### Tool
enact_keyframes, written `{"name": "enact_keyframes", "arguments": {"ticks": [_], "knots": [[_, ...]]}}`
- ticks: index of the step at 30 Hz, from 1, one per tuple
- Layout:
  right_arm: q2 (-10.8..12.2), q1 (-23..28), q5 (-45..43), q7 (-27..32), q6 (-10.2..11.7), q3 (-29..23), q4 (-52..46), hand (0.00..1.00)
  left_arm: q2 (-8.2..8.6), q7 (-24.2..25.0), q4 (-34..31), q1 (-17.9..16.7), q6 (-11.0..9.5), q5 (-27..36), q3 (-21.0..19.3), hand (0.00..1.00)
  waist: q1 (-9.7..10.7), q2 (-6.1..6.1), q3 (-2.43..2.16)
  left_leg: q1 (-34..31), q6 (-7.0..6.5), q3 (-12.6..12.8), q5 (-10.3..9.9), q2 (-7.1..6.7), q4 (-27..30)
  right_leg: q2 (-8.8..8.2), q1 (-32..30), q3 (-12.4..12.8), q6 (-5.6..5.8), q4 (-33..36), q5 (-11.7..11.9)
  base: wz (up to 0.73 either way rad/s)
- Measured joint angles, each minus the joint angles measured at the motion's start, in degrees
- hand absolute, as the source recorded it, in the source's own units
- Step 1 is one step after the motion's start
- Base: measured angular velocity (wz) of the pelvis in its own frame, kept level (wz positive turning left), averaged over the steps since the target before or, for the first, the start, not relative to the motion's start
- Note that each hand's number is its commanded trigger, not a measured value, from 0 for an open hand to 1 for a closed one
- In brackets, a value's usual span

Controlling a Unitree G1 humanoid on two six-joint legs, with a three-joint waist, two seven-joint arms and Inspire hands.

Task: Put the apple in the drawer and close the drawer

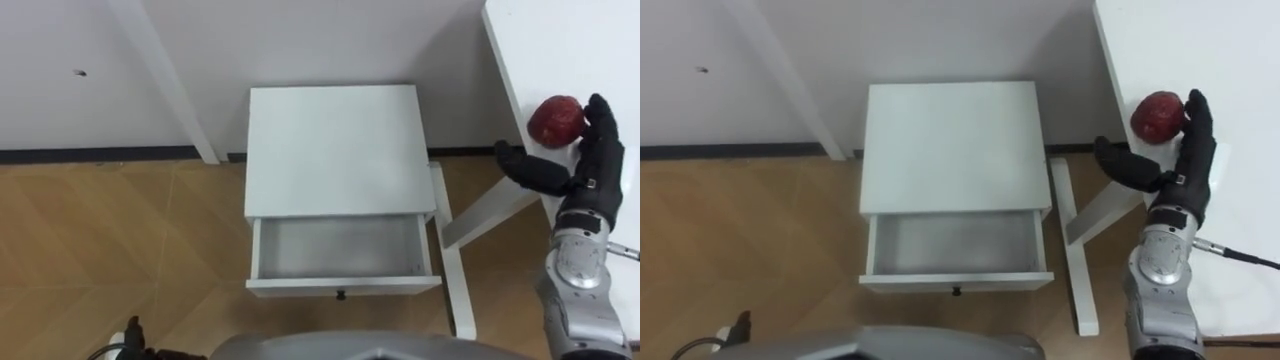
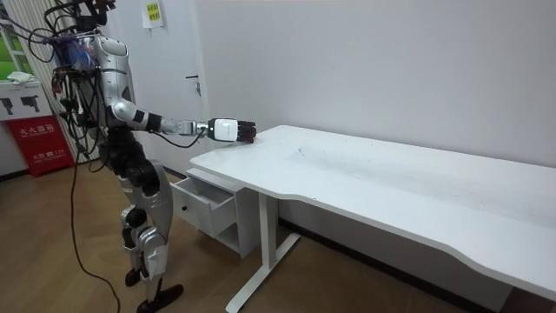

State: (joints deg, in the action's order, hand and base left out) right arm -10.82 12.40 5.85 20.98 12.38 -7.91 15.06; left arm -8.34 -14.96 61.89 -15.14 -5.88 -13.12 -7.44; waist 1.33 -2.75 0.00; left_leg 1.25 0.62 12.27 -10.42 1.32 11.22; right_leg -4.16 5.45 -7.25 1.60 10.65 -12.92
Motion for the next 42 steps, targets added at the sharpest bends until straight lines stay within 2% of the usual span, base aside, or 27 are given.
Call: {"name": "enact_keyframes", "arguments": {"ticks": [7,26,34,38,42], "knots": [[-0.1,-0.2,-3.0,0.2,-1.3,-0.3,0.6,1.00,-0.01,0.0,0.0,-0.2,0.6,0.1,0.0,0.00,-0.1,-0.41,0.02,0.4,0.00,0.0,0.0,0.03,0.2,0.01,0.4,-0.1,0.00,0.1,0.0,0.00],[-0.1,-0.6,-3.7,1.7,-2.0,0.0,0.0,1.00,0.20,0.2,0.0,-0.4,1.7,0.0,0.0,0.00,-0.6,-0.34,0.02,0.4,0.02,0.0,0.0,0.02,-0.1,0.04,0.4,0.0,-0.01,0.0,0.0,0.00],[-0.1,-1.0,-3.7,-1.8,-2.2,4.3,0.0,1.00,0.04,1.1,0.0,-0.2,1.8,0.0,2.0,0.00,-0.6,-0.33,0.04,0.1,0.02,-0.5,0.0,0.02,0.2,0.03,0.4,-0.7,-0.02,0.0,0.0,0.03],[-0.1,-1.2,-3.7,-4.5,-2.5,6.2,0.0,1.00,0.06,2.1,0.0,0.4,1.9,0.0,2.1,0.00,-1.8,-0.35,0.06,-0.1,0.02,-0.7,0.0,0.02,0.2,0.04,0.4,-0.9,-0.02,0.0,0.0,0.01],[0.0,-1.2,-6.2,-8.1,-2.5,9.6,0.0,1.00,0.05,2.3,0.0,0.5,1.8,0.0,2.1,0.00,-1.9,-0.38,0.08,-0.1,0.02,-0.7,0.0,0.00,0.2,0.04,0.4,-0.9,-0.02,0.0,0.0,0.00]]}}
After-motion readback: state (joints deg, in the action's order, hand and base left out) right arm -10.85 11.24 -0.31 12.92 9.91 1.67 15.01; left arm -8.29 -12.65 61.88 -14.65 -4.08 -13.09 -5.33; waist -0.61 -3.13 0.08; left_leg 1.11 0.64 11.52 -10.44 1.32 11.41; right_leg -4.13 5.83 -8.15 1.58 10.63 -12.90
